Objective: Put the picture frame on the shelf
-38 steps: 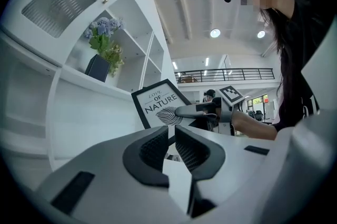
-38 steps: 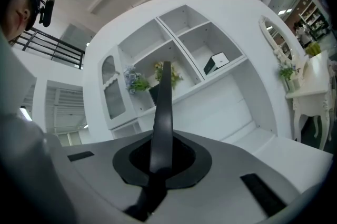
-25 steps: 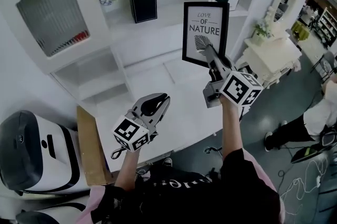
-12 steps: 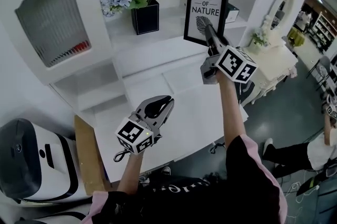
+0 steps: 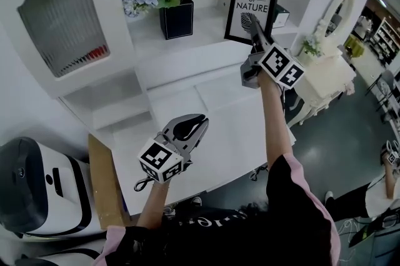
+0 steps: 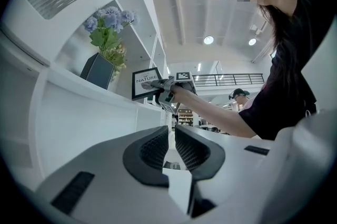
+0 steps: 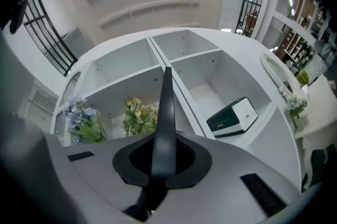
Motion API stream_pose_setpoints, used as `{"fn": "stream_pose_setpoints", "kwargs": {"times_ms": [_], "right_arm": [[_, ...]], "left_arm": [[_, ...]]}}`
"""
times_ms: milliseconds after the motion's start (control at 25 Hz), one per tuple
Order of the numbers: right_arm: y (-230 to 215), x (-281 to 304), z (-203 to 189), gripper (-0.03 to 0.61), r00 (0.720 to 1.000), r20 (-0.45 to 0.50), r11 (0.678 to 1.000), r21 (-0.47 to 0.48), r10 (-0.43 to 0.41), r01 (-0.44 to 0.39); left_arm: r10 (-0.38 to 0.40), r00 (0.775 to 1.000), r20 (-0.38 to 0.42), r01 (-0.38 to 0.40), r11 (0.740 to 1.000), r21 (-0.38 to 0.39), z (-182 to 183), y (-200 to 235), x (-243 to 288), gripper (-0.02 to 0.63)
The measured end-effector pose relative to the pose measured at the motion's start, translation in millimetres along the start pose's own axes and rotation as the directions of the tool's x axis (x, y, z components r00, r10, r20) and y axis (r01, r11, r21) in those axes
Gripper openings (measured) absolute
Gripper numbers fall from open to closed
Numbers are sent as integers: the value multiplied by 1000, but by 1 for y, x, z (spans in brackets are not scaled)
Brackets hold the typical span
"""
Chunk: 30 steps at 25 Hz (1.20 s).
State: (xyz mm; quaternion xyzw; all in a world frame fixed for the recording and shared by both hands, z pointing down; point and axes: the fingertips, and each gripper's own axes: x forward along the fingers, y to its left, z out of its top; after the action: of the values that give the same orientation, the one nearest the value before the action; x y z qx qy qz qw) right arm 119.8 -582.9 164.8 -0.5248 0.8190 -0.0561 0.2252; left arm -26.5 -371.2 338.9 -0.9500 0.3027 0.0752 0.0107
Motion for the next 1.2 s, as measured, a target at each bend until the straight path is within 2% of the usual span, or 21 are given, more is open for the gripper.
{"fn": "stream_pose_setpoints", "kwargs": {"times_ms": [80, 200, 440, 720, 840, 1200], "right_arm": [[-2, 0, 5, 52, 1000, 9, 1000, -7, -6, 6], [-2, 7, 10, 52, 1000, 12, 997, -76, -24, 25], [-5, 26, -6, 52, 1000, 7, 998, -60, -27, 27], [-11, 48, -44, 53, 994, -98, 995, -87, -48, 40], [-14, 57, -46, 54, 989, -131, 990, -131, -68, 51], [-21, 90, -60, 54, 971, -225, 989, -140, -81, 50]], "left_arm": [[-5, 1000, -4, 5, 1000, 0, -1, 1, 1, 49], [-8, 1000, -5, 8, 1000, 0, -1, 4, 4, 49], [-14, 1000, -9, 14, 1000, 8, -2, 7, 5, 49], [18, 1000, -12, -18, 1000, -1, -6, 22, -2, 49], [36, 999, -15, -36, 999, -3, -8, 28, -6, 49], [74, 997, -16, -74, 997, -16, -11, 43, -15, 49]]}}
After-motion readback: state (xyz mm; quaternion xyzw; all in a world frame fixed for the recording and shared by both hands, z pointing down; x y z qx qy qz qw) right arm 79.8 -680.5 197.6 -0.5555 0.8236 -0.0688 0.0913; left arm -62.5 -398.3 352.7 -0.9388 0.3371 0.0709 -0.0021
